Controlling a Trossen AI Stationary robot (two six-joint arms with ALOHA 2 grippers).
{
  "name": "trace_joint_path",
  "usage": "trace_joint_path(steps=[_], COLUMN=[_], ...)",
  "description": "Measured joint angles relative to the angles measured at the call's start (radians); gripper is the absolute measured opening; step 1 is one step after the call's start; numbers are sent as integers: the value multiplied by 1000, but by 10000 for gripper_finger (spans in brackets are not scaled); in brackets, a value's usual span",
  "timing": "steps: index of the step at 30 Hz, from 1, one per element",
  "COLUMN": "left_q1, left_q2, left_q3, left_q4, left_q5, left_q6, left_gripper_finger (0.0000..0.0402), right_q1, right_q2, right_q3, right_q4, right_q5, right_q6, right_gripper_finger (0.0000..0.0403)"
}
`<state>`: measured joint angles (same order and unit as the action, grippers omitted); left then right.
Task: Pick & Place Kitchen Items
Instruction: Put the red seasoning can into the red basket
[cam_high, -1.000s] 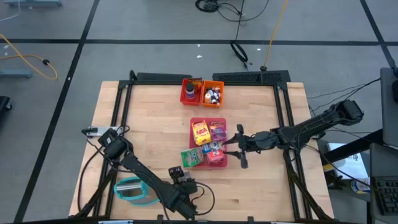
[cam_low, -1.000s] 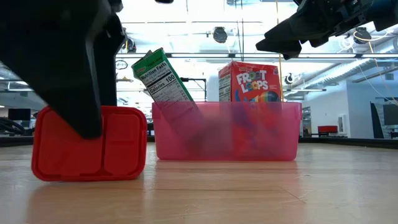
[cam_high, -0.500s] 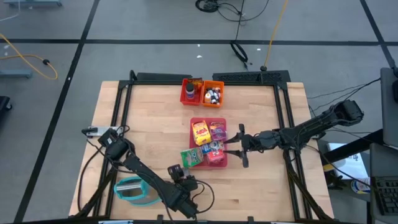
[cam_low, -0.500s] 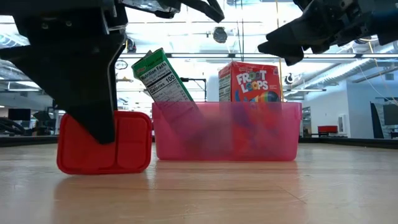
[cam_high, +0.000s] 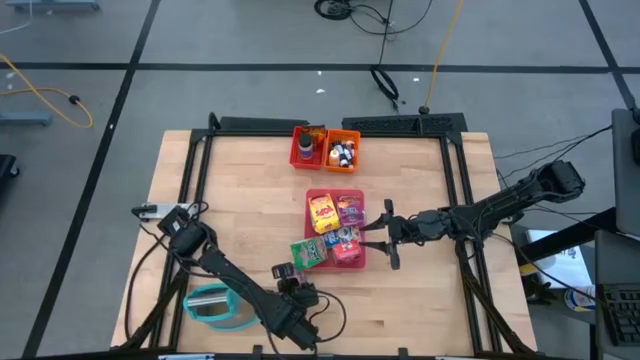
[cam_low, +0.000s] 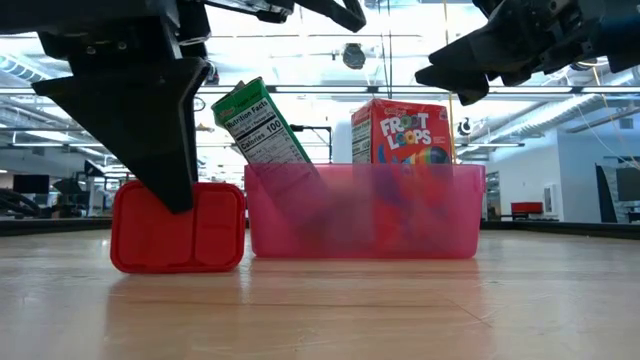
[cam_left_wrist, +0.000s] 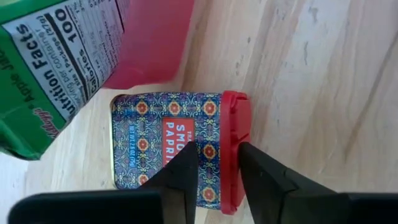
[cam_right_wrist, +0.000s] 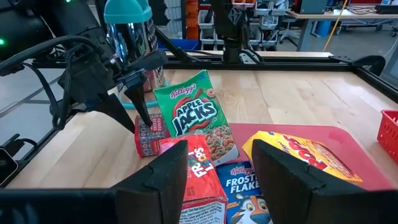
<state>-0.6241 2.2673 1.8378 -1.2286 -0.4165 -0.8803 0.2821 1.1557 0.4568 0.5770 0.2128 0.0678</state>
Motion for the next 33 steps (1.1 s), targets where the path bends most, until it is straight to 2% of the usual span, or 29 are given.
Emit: trace_joint_path(steps=[6,9,11,23,33], left_q1=[7,14,14,6,5], left_q2=[2,0,0,-44,-54], left_q3=[-2,-1,-1,-4,-4], left_q4=[0,-3,-4,-10,-62], left_q5=[-29,-33,-44,24,20], left_q6=[-32,-46,-49,-75,-88], left_gripper_finger=[87,28,12,1,1], right_q1=[0,0,0,0,0], right_q2=[0,0,0,0,0], right_q3=[0,0,-1,-1,-1], right_q4=[0,0,0,0,-1], right_q5=[0,-1,-1,-1,-1], right_q6=[7,7,7,7,7], right_gripper_finger=[171,171,171,171,171])
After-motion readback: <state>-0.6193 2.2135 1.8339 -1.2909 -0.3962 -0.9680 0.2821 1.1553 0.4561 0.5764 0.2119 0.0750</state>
